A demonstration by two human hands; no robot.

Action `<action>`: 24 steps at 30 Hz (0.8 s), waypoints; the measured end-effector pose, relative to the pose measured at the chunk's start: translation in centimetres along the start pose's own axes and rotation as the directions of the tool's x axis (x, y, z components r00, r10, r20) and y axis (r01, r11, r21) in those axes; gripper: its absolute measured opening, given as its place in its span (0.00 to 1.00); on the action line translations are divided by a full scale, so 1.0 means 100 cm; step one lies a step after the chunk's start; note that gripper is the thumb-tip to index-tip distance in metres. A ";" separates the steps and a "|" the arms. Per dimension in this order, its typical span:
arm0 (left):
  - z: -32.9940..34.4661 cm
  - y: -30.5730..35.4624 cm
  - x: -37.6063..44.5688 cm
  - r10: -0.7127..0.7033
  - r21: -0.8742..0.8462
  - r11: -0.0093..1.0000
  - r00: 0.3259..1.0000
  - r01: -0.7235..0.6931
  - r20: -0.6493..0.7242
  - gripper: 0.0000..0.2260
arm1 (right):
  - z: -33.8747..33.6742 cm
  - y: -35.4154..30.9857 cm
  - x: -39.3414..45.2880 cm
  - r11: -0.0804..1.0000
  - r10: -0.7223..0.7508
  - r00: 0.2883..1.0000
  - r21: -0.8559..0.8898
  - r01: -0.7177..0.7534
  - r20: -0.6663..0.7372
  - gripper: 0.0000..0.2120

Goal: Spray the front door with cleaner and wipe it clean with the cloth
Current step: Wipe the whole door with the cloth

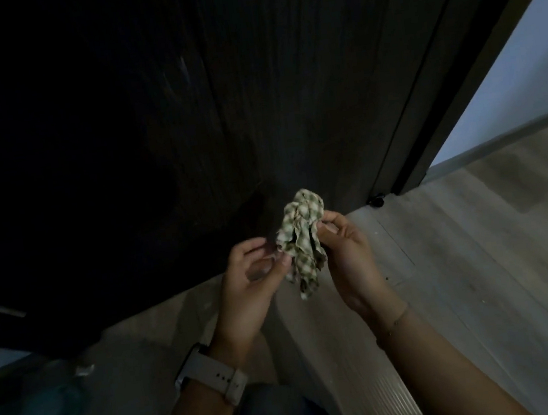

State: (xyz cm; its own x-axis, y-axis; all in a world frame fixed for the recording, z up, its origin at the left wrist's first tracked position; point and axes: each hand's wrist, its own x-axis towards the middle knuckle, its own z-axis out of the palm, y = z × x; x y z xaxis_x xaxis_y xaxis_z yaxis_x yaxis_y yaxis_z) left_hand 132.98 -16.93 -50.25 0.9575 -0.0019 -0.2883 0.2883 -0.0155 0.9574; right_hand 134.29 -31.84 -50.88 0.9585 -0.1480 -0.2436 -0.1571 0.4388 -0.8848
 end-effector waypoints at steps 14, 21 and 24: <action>-0.021 0.021 0.003 -0.009 -0.191 0.981 1.000 0.013 0.024 0.09 | -0.017 -0.011 0.007 0.903 0.422 0.895 -0.153 -0.402 0.144 0.12; -0.028 0.030 0.017 -0.132 -0.408 0.905 0.991 0.118 -0.007 0.09 | -0.010 -0.011 0.001 0.884 0.462 0.839 -0.231 -0.407 0.287 0.17; -0.033 0.029 0.026 -0.177 -0.358 0.924 0.979 0.131 -0.099 0.07 | -0.010 -0.004 0.003 0.912 0.371 0.900 -0.275 -0.305 0.230 0.24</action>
State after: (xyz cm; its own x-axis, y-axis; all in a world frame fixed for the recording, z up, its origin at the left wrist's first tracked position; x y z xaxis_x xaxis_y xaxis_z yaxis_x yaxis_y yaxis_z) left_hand 136.27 -13.69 -48.20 0.8873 0.0996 -0.4504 0.3941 0.3435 0.8524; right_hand 134.35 -32.94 -51.01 0.8591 0.2333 -0.4556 -0.5011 0.2017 -0.8416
